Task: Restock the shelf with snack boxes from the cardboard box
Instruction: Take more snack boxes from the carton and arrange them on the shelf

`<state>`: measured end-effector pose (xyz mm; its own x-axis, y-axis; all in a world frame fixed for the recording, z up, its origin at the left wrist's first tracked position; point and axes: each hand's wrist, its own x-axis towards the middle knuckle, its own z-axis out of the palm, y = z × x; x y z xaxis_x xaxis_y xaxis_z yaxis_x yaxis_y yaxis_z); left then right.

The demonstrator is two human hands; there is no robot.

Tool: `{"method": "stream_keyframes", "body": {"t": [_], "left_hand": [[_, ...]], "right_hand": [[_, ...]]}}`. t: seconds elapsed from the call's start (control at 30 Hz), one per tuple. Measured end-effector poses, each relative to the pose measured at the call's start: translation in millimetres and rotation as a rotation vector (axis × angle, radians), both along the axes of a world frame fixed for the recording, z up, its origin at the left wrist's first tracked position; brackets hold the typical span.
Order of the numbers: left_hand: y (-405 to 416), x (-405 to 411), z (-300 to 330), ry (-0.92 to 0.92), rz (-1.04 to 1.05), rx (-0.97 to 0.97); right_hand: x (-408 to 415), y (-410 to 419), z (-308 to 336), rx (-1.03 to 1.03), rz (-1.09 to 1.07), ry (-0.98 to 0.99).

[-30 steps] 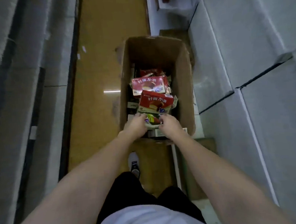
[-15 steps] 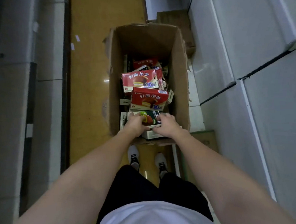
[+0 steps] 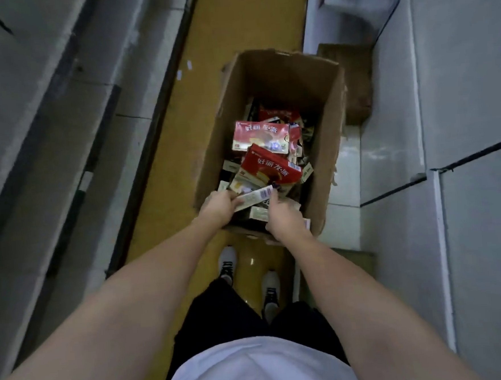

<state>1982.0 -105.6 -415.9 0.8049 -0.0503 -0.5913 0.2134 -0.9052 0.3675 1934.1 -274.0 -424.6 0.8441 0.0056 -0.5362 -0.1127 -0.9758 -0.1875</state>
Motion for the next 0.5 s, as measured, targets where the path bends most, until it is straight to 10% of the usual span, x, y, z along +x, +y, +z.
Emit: {"method": "stream_keyframes", "body": {"t": [0.33, 0.5], "left_hand": [[3.4, 12.9, 40.7, -0.044, 0.377, -0.205], [-5.1, 11.6, 60.1, 0.260, 0.696, -0.570]], "right_hand": [[38.8, -15.6, 34.9, 0.059, -0.073, -0.246], [59.0, -7.4, 60.4, 0.326, -0.268, -0.190]]}}
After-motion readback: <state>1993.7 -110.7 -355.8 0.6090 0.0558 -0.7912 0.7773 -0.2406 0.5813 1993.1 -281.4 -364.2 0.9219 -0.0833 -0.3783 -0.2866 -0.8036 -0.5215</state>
